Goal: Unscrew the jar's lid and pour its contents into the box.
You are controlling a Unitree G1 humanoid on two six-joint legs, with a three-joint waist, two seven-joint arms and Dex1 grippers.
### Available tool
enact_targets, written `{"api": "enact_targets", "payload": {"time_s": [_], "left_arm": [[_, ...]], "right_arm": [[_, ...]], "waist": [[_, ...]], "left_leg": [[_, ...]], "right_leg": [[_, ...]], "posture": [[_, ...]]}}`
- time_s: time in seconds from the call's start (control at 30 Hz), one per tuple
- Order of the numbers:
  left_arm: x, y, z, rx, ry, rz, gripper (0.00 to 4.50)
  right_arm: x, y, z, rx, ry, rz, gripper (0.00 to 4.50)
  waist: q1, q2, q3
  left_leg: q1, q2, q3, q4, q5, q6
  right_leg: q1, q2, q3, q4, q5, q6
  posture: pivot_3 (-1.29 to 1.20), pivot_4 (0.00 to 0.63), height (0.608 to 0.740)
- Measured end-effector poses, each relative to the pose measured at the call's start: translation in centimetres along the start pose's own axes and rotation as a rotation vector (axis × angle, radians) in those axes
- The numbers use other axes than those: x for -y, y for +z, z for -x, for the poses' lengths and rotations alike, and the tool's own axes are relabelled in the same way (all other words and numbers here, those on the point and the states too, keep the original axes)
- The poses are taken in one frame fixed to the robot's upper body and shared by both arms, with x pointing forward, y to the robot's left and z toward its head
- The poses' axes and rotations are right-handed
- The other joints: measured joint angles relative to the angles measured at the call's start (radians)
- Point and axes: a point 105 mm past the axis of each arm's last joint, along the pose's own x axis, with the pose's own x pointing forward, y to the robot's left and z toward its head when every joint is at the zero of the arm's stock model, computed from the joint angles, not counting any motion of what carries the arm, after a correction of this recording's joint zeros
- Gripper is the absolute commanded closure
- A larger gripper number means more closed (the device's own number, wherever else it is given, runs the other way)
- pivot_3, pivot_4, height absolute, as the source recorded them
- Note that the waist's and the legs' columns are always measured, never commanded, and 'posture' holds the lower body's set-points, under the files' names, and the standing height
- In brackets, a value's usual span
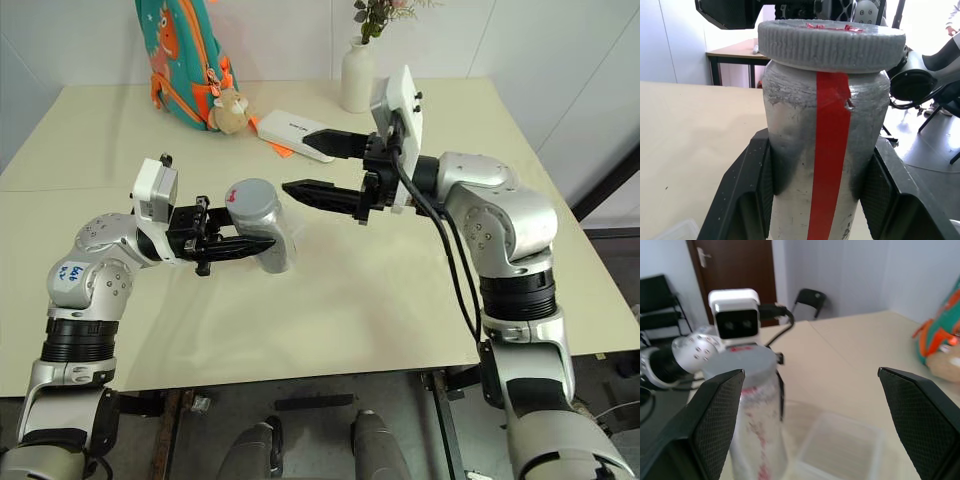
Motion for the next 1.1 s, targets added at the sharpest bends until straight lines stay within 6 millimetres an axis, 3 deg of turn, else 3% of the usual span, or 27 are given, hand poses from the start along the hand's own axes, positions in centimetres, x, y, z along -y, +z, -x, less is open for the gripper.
{"api": "enact_targets", "payload": {"time_s": [0.13,0.37,0.87,0.97,1.1], "left_arm": [[0.0,0.0,0.0,-0.001,0.001,0.001,2.62],[0.0,0.0,0.0,-0.001,0.001,0.002,2.62],[-0.1,0.0,0.0,0.0,0.009,0.002,2.62],[-0.1,0.0,0.0,0.0,0.009,0.002,2.62],[-0.1,-0.1,0.0,0.0,0.013,0.003,2.62]], "right_arm": [[-2.0,0.1,-2.3,0.032,0.092,-0.017,0.02],[-2.8,0.1,-3.9,0.008,0.125,-0.025,0.02],[-2.2,-1.0,-4.4,-0.052,0.075,-0.024,0.02],[-2.3,-1.0,-4.4,-0.054,0.077,-0.023,0.6],[-2.6,-1.2,-4.6,-0.061,0.101,-0.018,1.91]], "waist": [[0.003,0.0,0.0],[0.006,0.0,0.0],[0.004,0.0,0.0],[0.004,0.0,0.0],[0.003,0.0,0.0]], "left_leg": [[0.0,0.0,0.0,0.0,0.0,0.0],[0.0,0.0,0.0,0.0,0.0,0.0],[-0.001,0.0,0.0,0.0,0.0,0.0],[-0.001,0.0,0.0,0.0,0.0,0.0],[-0.001,0.0,0.0,0.0,0.0,0.0]], "right_leg": [[0.0,0.0,0.0,0.0,0.0,0.0],[0.0,0.0,0.0,0.0,0.0,0.0],[0.0,0.0,0.0,0.0,0.0,0.0],[0.0,0.0,0.0,0.0,0.0,0.0],[0.0,0.0,0.0,0.0,0.0,0.0]], "posture": [[0.0,0.15,0.74],[0.0,0.15,0.74],[0.0,0.15,0.74],[0.0,0.15,0.74],[0.0,0.15,0.74]]}}
